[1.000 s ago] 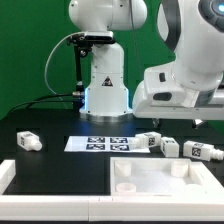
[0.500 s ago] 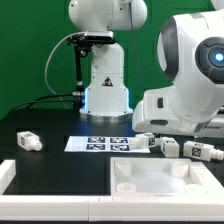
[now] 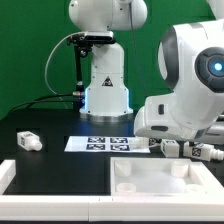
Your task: Assemble one leg
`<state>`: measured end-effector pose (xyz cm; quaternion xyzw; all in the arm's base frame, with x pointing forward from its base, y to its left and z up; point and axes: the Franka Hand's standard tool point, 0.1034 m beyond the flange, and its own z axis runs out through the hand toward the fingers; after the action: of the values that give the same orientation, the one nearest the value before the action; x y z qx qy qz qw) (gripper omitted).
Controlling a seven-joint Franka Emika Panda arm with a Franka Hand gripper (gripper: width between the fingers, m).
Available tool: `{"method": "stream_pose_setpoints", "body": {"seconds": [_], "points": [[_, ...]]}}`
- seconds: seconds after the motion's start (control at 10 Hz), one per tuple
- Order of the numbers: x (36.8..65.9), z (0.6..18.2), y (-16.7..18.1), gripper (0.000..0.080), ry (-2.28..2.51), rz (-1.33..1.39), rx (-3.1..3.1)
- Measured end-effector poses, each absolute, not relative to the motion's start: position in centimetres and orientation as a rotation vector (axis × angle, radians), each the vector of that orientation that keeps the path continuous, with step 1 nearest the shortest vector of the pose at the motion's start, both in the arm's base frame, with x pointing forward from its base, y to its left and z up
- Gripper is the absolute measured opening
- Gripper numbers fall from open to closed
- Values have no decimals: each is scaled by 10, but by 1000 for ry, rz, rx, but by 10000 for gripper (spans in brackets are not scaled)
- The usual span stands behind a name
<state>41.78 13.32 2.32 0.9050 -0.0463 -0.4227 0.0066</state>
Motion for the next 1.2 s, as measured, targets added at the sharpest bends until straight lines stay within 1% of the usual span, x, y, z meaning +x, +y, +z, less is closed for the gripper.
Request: {"method": "stream_pose_setpoints", "body": {"seconds": [0.2, 0.4, 0.5, 0.7, 0.8, 0.9, 1.0, 1.1, 1.2], "points": [[412, 16, 132, 649, -149, -1339, 2821], [400, 9, 133, 649, -141, -1357, 2806], [394, 6, 133, 649, -141, -1371, 2797], [393, 5, 131, 649, -146, -1375, 2795], [393, 5, 131, 513, -146, -1375, 2795], [393, 5, 131, 513, -145, -1375, 2795], [394, 5, 131, 373, -145, -1375, 2796], [397, 8, 129, 284, -145, -1374, 2799], [416, 24, 125, 284, -151, -1372, 2812]]}}
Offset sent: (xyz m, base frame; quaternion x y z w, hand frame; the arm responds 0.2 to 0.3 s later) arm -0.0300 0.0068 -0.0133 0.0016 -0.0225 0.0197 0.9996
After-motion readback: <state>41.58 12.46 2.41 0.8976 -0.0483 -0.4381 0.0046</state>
